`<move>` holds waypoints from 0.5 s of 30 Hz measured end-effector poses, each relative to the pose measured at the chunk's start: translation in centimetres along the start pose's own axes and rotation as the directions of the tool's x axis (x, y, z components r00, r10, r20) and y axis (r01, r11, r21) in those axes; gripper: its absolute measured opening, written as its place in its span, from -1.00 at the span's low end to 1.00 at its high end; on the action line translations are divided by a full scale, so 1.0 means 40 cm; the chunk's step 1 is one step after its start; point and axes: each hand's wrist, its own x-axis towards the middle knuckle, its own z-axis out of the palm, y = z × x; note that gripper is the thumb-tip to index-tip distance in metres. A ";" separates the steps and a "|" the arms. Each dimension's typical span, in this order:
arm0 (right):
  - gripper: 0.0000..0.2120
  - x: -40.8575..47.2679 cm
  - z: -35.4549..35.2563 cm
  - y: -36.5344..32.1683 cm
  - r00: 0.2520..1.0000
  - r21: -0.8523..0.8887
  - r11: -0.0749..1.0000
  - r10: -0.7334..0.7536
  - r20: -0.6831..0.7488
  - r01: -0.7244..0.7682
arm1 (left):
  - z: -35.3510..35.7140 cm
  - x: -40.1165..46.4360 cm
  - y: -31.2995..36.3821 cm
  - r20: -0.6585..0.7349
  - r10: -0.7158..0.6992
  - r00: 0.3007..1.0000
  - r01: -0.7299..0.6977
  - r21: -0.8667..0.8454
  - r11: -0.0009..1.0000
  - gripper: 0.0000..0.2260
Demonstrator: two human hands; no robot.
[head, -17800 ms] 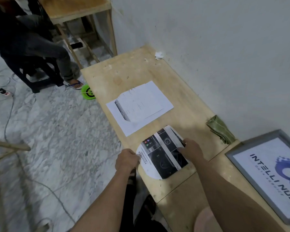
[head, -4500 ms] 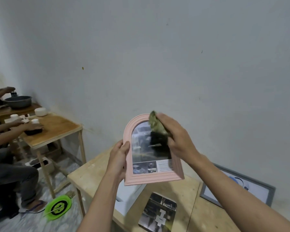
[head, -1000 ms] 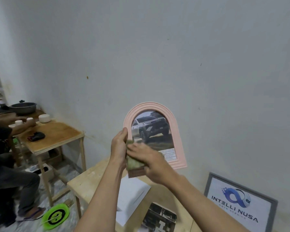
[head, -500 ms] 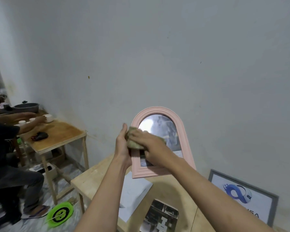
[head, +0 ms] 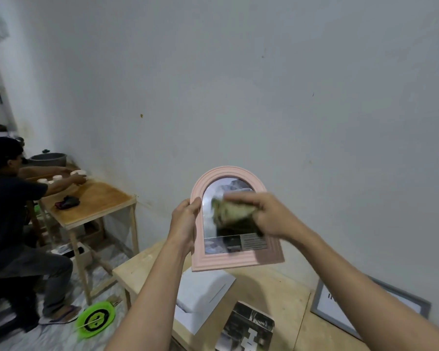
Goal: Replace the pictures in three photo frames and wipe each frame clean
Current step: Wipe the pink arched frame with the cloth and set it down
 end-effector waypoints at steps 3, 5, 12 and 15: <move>-0.25 0.079 -0.010 0.049 0.967 -0.273 0.951 -0.194 -0.165 0.144 | 0.033 -0.015 0.004 0.029 0.054 0.998 -0.053 -0.025 0.998 -0.81; -0.27 0.076 0.026 0.065 0.969 -0.354 0.909 -0.245 -0.030 0.219 | 0.044 -0.021 0.002 0.012 0.097 0.995 -0.096 -0.061 0.994 -0.80; -0.51 -0.123 0.155 0.092 0.960 0.035 0.999 -0.042 0.276 0.033 | -0.012 0.006 -0.024 -0.039 0.133 0.990 -0.135 -0.050 0.990 -0.82; -0.44 -0.124 0.110 0.088 0.942 0.226 0.956 0.110 0.318 -0.188 | -0.009 0.006 -0.035 0.019 0.119 0.993 -0.118 -0.021 0.993 -0.86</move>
